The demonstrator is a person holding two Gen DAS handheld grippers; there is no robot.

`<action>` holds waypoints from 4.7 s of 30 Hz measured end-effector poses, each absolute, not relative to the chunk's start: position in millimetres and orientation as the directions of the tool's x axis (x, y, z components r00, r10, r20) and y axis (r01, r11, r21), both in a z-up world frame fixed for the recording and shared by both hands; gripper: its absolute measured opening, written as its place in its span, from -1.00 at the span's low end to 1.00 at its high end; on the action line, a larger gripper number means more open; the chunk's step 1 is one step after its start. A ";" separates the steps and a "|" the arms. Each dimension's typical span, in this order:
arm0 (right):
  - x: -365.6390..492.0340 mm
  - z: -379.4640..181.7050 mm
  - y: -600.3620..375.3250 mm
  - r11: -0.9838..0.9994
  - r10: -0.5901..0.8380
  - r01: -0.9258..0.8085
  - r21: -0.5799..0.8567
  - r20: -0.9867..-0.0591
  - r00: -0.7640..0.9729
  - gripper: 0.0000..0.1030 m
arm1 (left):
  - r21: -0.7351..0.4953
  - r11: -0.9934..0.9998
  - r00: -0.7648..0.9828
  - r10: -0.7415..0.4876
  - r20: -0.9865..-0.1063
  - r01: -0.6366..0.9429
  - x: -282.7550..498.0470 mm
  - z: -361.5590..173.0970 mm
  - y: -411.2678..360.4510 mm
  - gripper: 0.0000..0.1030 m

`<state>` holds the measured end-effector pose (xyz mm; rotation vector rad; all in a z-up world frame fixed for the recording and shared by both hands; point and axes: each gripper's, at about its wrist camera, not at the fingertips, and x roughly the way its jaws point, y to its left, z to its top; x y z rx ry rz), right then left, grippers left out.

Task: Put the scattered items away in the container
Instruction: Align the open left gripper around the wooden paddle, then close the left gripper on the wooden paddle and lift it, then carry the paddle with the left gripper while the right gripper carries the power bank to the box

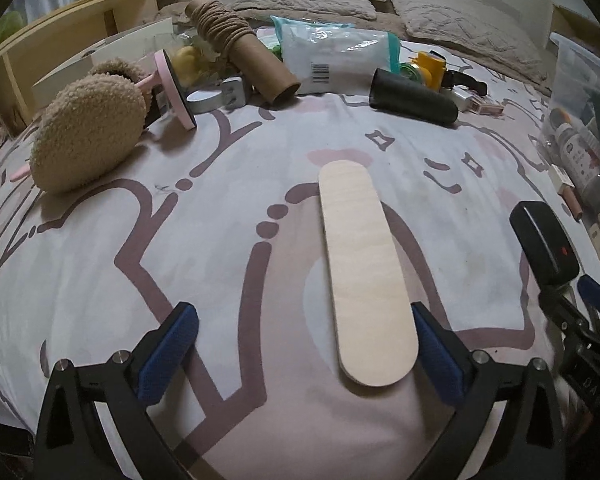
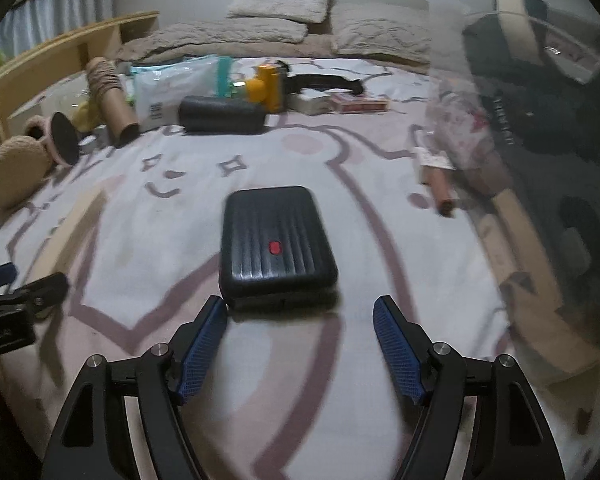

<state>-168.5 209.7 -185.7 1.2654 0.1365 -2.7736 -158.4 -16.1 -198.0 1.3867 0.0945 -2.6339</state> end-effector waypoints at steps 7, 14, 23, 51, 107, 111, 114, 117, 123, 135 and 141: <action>-188.5 -184.0 233.9 -0.998 0.049 0.003 -0.066 -0.764 -0.643 0.46 | 0.013 -0.984 -0.558 -0.113 -0.822 0.179 -159.8 -196.9 -17.0 1.00; -220.0 -179.8 238.3 -0.992 0.118 -0.040 -0.120 -0.762 -0.636 0.46 | 0.010 -0.984 -0.563 -0.111 -0.819 0.180 -161.2 -195.7 -17.4 1.00; -213.9 -174.1 220.3 -0.989 -0.115 0.144 0.033 -0.787 -0.606 0.49 | -0.033 -0.991 -0.605 -0.052 -0.795 0.128 -170.2 -186.9 -10.3 0.99; -248.1 -189.6 207.8 -0.995 -0.081 0.093 0.028 -0.774 -0.628 0.59 | -0.034 -0.999 -0.594 0.012 -0.805 0.026 -188.2 -193.9 7.4 -0.15; -176.9 -186.3 175.5 -0.974 -0.192 0.220 0.060 -0.734 -0.652 0.59 | -0.156 -0.987 -0.630 0.144 -0.763 -0.037 -164.0 -176.5 10.7 -0.28; -174.9 -181.8 173.9 -0.971 -0.208 0.230 0.071 -0.730 -0.651 0.59 | -0.165 -0.985 -0.636 0.154 -0.756 -0.043 -161.8 -172.7 9.6 -0.28; -171.7 -177.0 172.5 -0.967 -0.223 0.241 0.081 -0.723 -0.653 0.59 | -0.173 -0.984 -0.639 0.165 -0.751 -0.050 -160.8 -170.1 8.2 -0.28; -167.9 -169.7 172.1 -0.964 -0.235 0.250 0.086 -0.712 -0.662 0.59 | -0.184 -0.981 -0.642 0.177 -0.746 -0.057 -158.9 -167.7 7.4 -0.28; -161.8 -153.1 176.2 -0.961 -0.255 0.255 0.104 -0.686 -0.682 0.59 | -0.205 -0.976 -0.650 0.203 -0.732 -0.073 -152.9 -161.7 6.6 -0.28; -139.9 -128.5 192.3 -0.958 -0.281 0.246 0.146 -0.646 -0.710 0.59 | -0.225 -0.968 -0.686 0.241 -0.686 -0.116 -135.0 -136.2 10.7 -0.29; -123.6 -107.4 202.6 -0.960 -0.276 0.246 0.135 -0.614 -0.740 0.59 | -0.217 -0.962 -0.720 0.267 -0.640 -0.164 -124.6 -108.6 16.3 -0.29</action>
